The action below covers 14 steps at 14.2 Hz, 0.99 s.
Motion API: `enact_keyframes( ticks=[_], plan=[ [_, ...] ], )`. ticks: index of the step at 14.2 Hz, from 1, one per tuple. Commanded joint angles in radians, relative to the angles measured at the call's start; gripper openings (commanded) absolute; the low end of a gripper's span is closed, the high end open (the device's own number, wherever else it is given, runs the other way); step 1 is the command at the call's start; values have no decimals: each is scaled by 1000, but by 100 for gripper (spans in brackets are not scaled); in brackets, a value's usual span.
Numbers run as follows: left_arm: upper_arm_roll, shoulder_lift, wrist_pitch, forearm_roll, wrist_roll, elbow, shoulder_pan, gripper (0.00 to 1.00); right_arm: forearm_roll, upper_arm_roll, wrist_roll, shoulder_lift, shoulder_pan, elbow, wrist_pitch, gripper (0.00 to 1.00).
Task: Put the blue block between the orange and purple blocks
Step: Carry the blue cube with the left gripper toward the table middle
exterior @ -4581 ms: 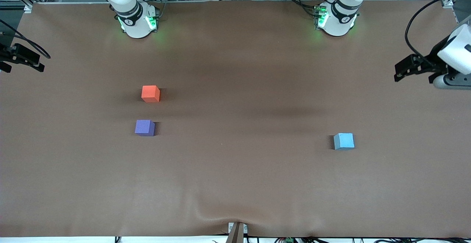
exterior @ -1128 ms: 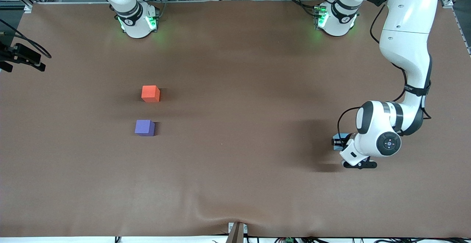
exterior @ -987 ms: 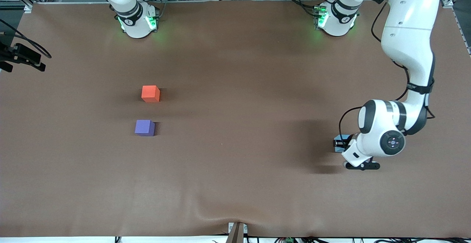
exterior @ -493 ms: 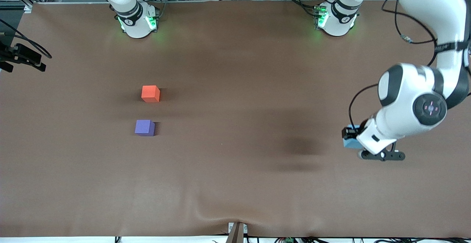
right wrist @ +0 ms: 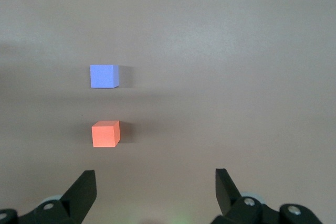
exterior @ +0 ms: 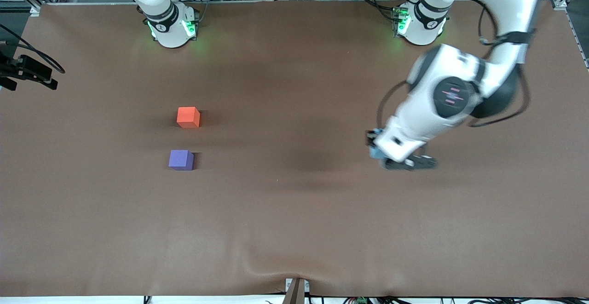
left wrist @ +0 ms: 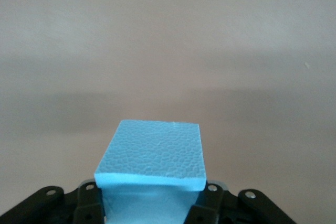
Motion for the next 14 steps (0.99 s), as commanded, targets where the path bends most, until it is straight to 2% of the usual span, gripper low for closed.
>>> enact_keyframes(
  ticks=[1, 4, 6, 8, 13, 14],
  plan=[
    [6, 99, -9, 6, -98, 91, -106, 26, -4, 8, 17, -2, -7, 1, -2, 100],
    [12, 220, 3, 6, -185, 190, -212, 26, -3, 6, 7, 4, -6, 1, -2, 100],
    [13, 287, 69, 9, -251, 227, -293, 26, -4, 6, 7, 4, -6, 2, 0, 100],
    [49, 327, 162, 11, -303, 225, -379, 26, -3, 6, 7, 10, -7, 1, 0, 100],
    [159, 418, 302, 11, -305, 227, -555, 26, -4, 6, 4, 14, -10, 2, 3, 100],
    [170, 433, 328, 11, -299, 227, -574, 31, -4, 6, 4, 20, -7, 2, 3, 100]
  ],
)
